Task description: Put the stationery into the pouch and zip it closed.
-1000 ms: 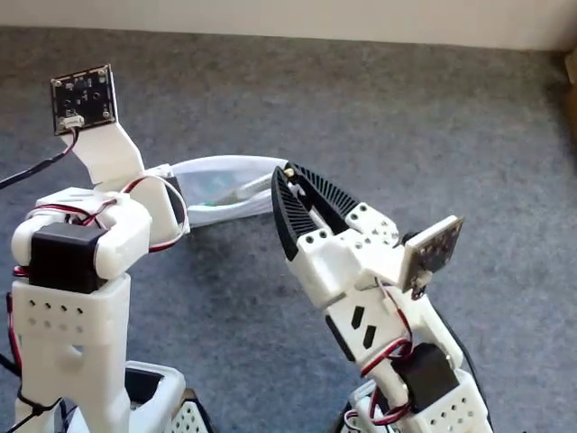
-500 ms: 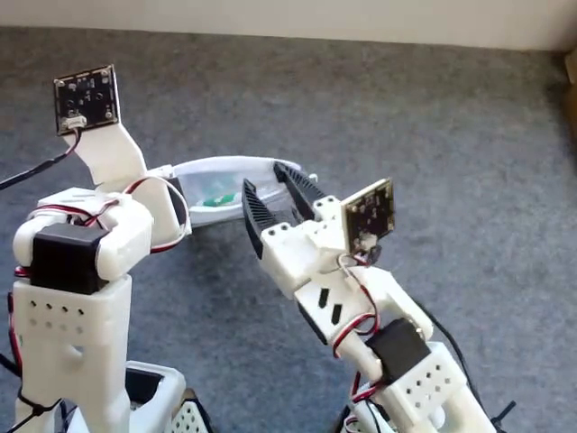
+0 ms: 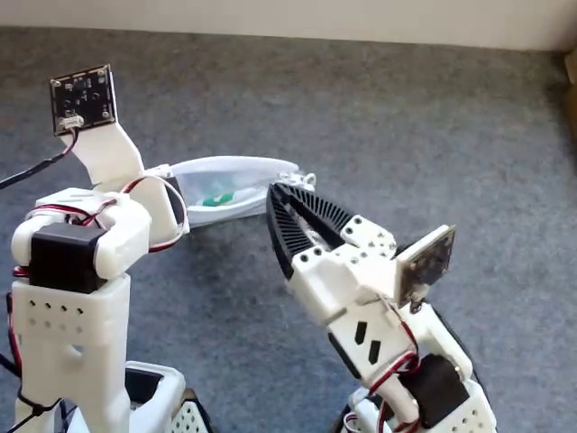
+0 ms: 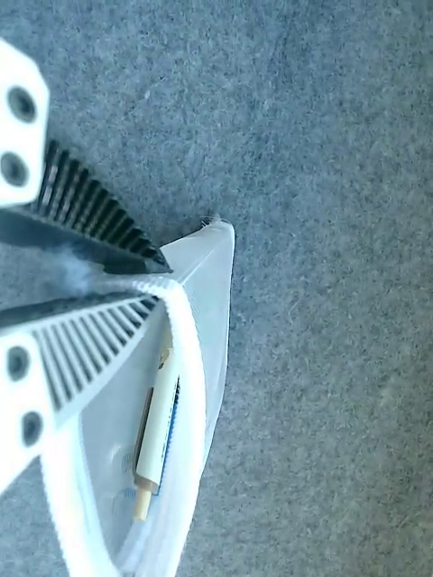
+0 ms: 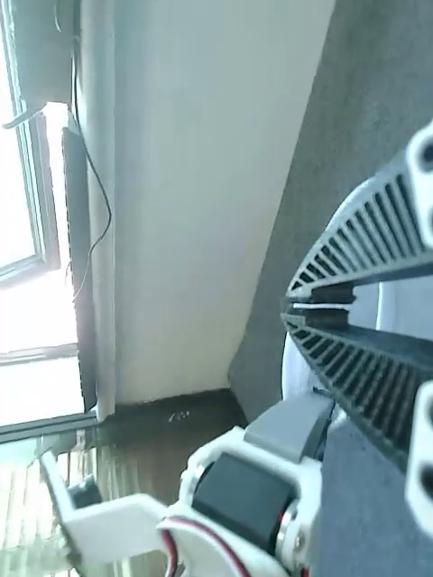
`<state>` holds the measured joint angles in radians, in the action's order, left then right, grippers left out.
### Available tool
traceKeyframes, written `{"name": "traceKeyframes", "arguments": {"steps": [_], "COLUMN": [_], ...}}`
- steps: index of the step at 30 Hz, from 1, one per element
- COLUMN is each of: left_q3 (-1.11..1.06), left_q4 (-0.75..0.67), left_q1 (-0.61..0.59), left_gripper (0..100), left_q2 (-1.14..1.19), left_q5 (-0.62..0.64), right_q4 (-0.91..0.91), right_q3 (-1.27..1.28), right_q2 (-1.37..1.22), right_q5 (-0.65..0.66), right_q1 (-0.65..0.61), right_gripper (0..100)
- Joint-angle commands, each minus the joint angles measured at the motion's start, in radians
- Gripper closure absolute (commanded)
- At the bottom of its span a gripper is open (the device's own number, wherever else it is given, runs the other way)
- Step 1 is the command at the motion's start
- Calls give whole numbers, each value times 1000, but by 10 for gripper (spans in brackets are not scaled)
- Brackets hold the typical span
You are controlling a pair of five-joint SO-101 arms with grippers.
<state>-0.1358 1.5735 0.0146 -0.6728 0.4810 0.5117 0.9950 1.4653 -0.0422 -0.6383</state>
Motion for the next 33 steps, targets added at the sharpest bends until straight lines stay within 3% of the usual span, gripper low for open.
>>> {"name": "traceKeyframes", "arguments": {"steps": [1, 8, 14, 21, 28, 33], "left_q3": [-4, -4, -4, -4, -4, -4], "left_q4": [-5, -5, -5, -5, -5, -5], "left_q1": [-15, -13, -12, -13, -12, -10], "left_gripper": [992, 992, 992, 992, 992, 992], "left_q2": [7, 7, 7, 7, 7, 8], "left_q5": [8, 8, 8, 8, 8, 8], "right_q4": [25, 289, 387, 358, 191, 117], "right_q3": [-96, -197, -186, -45, 154, 185], "right_q2": [21, 22, 22, 16, 15, 8], "right_q5": [110, 127, 127, 127, 127, 127], "right_q1": [79, 108, 110, 128, 133, 133], "right_gripper": [993, 989, 988, 982, 771, 752]}}
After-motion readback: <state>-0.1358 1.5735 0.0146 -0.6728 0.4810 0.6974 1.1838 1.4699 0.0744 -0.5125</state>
